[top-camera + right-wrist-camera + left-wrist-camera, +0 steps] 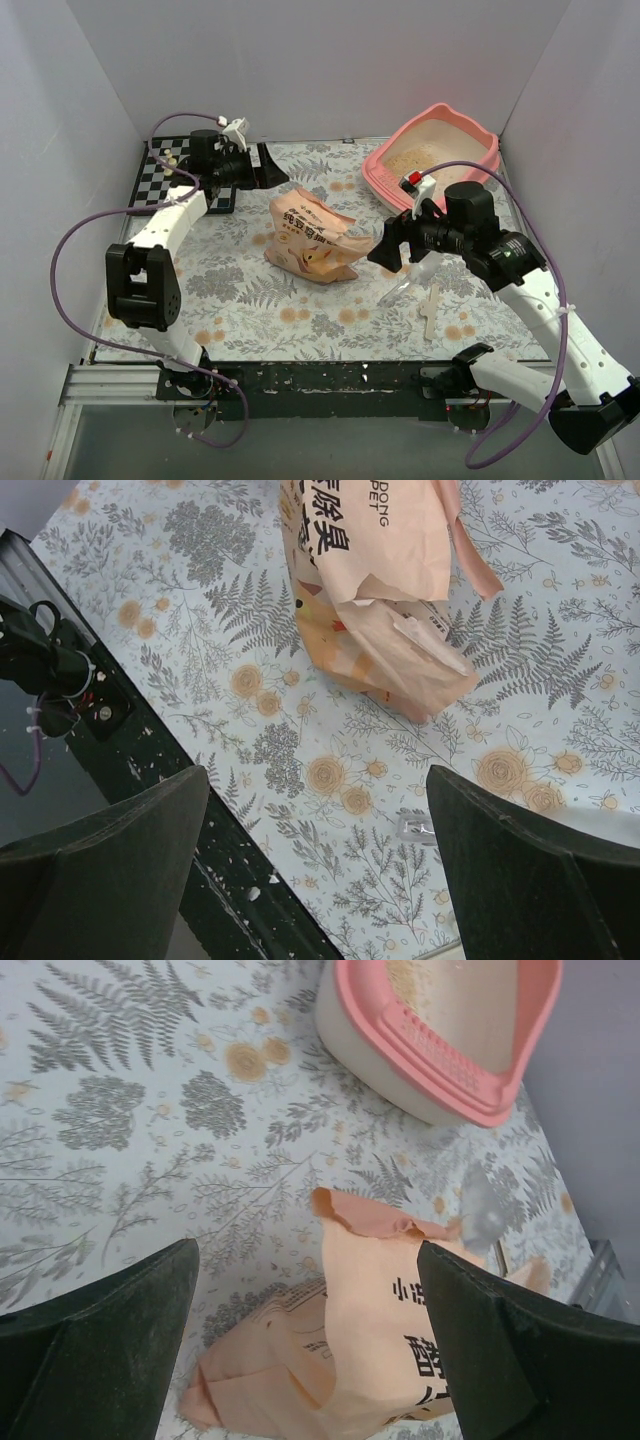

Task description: Fill the litter box with clean litter

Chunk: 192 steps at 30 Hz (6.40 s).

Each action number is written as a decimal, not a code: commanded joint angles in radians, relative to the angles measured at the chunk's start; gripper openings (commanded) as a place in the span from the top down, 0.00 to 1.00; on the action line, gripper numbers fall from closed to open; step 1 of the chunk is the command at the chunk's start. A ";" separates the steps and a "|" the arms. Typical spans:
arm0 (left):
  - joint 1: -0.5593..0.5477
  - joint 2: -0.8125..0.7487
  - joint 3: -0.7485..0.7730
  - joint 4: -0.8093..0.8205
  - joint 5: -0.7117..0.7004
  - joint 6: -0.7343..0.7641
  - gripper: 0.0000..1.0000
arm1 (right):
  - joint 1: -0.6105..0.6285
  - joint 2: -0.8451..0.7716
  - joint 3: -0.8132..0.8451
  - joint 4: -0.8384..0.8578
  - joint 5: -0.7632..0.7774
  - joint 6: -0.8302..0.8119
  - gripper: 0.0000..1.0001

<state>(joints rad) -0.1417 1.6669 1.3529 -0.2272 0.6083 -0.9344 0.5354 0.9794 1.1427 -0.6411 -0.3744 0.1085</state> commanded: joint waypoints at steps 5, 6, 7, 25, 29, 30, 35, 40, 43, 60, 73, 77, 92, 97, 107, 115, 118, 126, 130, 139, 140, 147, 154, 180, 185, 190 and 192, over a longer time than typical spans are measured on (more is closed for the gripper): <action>-0.004 0.085 0.038 0.071 0.266 -0.007 0.09 | 0.005 -0.028 -0.015 0.015 -0.031 0.025 0.02; -0.004 0.102 0.051 0.063 0.277 -0.009 0.09 | 0.005 -0.031 -0.018 0.017 -0.029 0.025 0.02; -0.002 0.112 0.061 0.051 0.278 -0.009 0.09 | 0.005 -0.031 -0.020 0.015 -0.029 0.025 0.02; -0.093 0.168 0.066 0.005 0.455 0.048 0.39 | 0.005 -0.048 -0.087 0.063 -0.020 0.068 0.02; -0.093 0.157 0.057 0.005 0.476 0.063 0.93 | 0.006 -0.045 -0.072 0.057 -0.011 0.066 0.02; -0.091 0.148 0.052 0.011 0.478 0.066 1.00 | 0.006 -0.041 -0.066 0.055 -0.011 0.063 0.02; -0.090 -0.014 -0.120 0.220 0.424 0.007 1.00 | 0.005 0.025 0.003 0.047 0.003 0.008 0.02; -0.081 -0.258 -0.440 0.729 0.351 -0.202 1.00 | 0.006 0.122 0.046 0.096 -0.027 -0.105 0.02; -0.081 -0.352 -0.611 0.967 0.283 -0.318 1.00 | 0.006 0.160 0.055 0.126 -0.076 -0.214 0.02; -0.081 -0.513 -1.115 1.888 0.025 -0.616 1.00 | 0.080 0.309 0.040 0.116 -0.343 -0.633 0.02; -0.081 -0.541 -1.155 2.010 0.001 -0.636 1.00 | 0.146 0.409 -0.089 0.426 -0.411 -0.567 0.02; -0.081 -0.536 -1.163 2.042 -0.004 -0.656 1.00 | 0.163 0.444 -0.106 0.527 -0.417 -0.526 0.02; -0.081 -0.601 -1.172 2.056 -0.054 -0.661 1.00 | 0.186 0.472 -0.230 0.728 -0.325 -0.402 0.03; -0.081 -0.590 -1.149 2.071 -0.036 -0.696 1.00 | 0.193 0.519 -0.235 0.859 -0.369 -0.323 0.36; -0.064 -0.690 -0.808 1.115 0.356 -0.392 0.60 | 0.195 0.429 -0.141 0.643 -0.177 -0.475 0.99; -0.094 -0.655 -0.379 0.151 0.260 0.188 0.52 | 0.196 0.361 -0.110 0.374 -0.144 -0.567 0.99; -0.137 -0.563 -0.215 -0.047 0.206 0.328 0.51 | 0.202 0.318 -0.132 0.351 -0.156 -0.579 0.99; -0.268 -0.320 -0.003 -0.310 0.254 0.523 0.41 | 0.236 0.245 -0.193 0.258 -0.158 -0.639 0.99; -0.306 -0.248 0.063 -0.397 0.258 0.575 0.39 | 0.238 0.219 -0.209 0.250 -0.161 -0.641 0.99; -0.328 -0.217 0.094 -0.475 0.271 0.600 0.38 | 0.239 0.185 -0.247 0.268 -0.138 -0.633 0.99; -0.328 -0.223 0.094 -0.478 0.266 0.597 0.37 | 0.239 0.186 -0.247 0.271 -0.138 -0.630 0.99; -0.367 -0.242 0.057 -0.508 0.282 0.580 0.34 | 0.239 0.203 -0.238 0.276 -0.138 -0.630 0.99; -0.418 -0.197 0.011 -0.557 0.228 0.588 0.39 | 0.239 0.216 -0.221 0.268 -0.124 -0.630 0.99; -0.621 -0.797 -0.678 0.434 -0.334 0.605 1.00 | 0.236 0.176 0.173 -0.092 0.152 -0.567 0.34; -0.628 -0.846 -0.732 0.505 -0.309 0.615 1.00 | 0.235 0.200 0.222 -0.118 0.184 -0.576 0.45; -0.693 -0.866 -0.745 0.509 -0.337 0.651 1.00 | 0.230 0.212 0.249 -0.150 0.161 -0.582 0.99; -0.734 -0.874 -0.758 0.511 -0.381 0.675 1.00 | 0.230 0.216 0.232 -0.158 0.147 -0.589 0.99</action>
<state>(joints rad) -0.8108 0.8486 0.6044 0.1669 0.2840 -0.3054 0.7715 1.1912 1.3396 -0.7666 -0.2108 -0.4717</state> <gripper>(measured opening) 0.032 0.025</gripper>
